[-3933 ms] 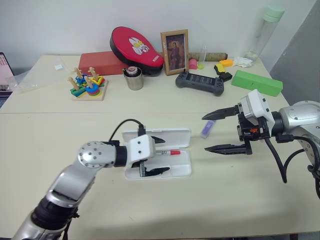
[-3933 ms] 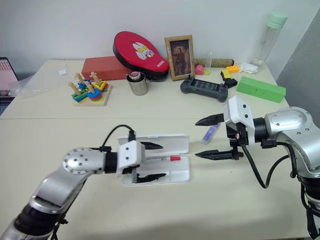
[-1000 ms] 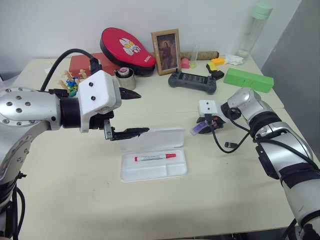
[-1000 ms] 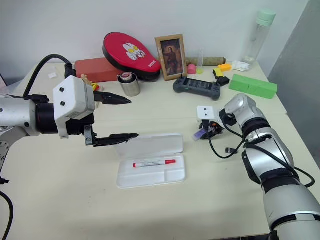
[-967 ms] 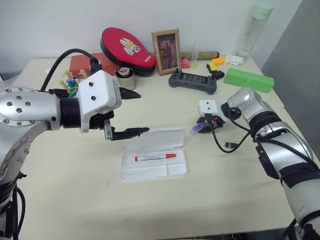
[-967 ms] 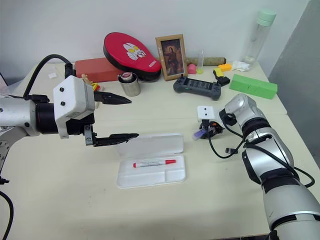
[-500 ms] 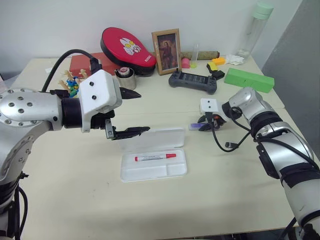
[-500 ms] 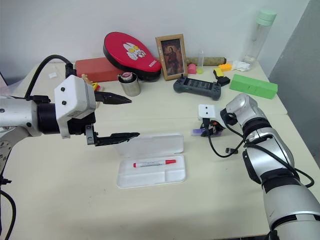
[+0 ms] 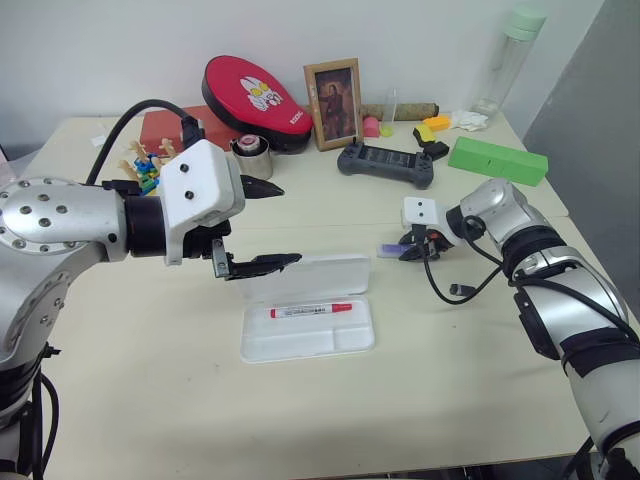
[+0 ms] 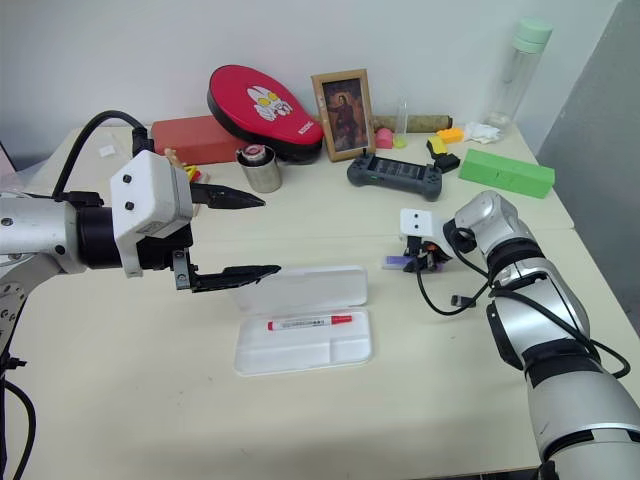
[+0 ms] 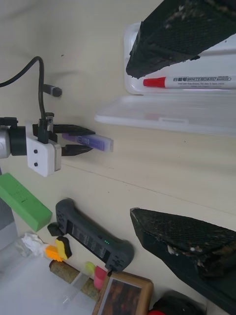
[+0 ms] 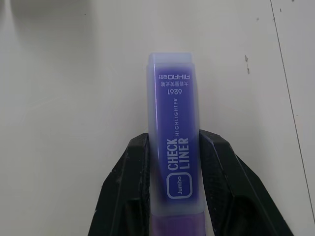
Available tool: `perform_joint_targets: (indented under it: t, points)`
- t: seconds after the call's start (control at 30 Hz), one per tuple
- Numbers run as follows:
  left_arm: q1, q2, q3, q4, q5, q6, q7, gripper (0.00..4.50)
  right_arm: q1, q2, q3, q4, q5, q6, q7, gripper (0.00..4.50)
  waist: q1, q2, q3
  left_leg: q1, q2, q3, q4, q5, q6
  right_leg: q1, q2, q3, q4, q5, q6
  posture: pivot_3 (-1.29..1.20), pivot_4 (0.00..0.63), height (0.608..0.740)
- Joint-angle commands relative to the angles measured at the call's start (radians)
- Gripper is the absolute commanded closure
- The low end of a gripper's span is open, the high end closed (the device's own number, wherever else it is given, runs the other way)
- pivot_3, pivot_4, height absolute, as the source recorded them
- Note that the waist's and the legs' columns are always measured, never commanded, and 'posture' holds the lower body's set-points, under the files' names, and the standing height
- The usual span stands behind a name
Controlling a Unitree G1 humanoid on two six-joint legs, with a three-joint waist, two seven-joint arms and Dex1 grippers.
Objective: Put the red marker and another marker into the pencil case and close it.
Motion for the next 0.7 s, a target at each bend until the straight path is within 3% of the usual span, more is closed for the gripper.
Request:
perform_joint_targets:
  t: [0.03,0.43,0.7]
  points:
    - [-0.011,0.002,0.015,-0.010,0.005,-0.007,0.011,0.00,0.010,-0.013,-0.010,-0.002,-0.005,-0.006,-0.015,3.45,0.000,0.000,0.000,0.000,0.000,0.000,0.000,0.000,0.000,0.000,0.000,0.000,0.000,0.000,0.000,0.00,0.150,0.740]
    - [0.030,0.015,0.093,-0.021,-0.046,0.041,0.024,0.00,-0.045,-0.034,-0.100,-0.071,0.097,-0.061,0.084,3.45,0.000,0.000,0.000,0.000,0.000,0.000,-0.001,0.000,0.000,-0.001,0.000,0.000,0.000,0.000,0.000,0.00,0.150,0.740]
    - [0.185,0.064,0.313,-0.083,-0.190,0.162,-0.011,0.00,-0.053,-0.069,-0.166,-0.281,0.232,-0.024,0.278,3.45,-0.003,0.002,0.002,-0.001,0.000,0.001,-0.001,0.000,0.000,-0.001,0.000,0.001,-0.002,0.000,0.000,0.00,0.150,0.740]
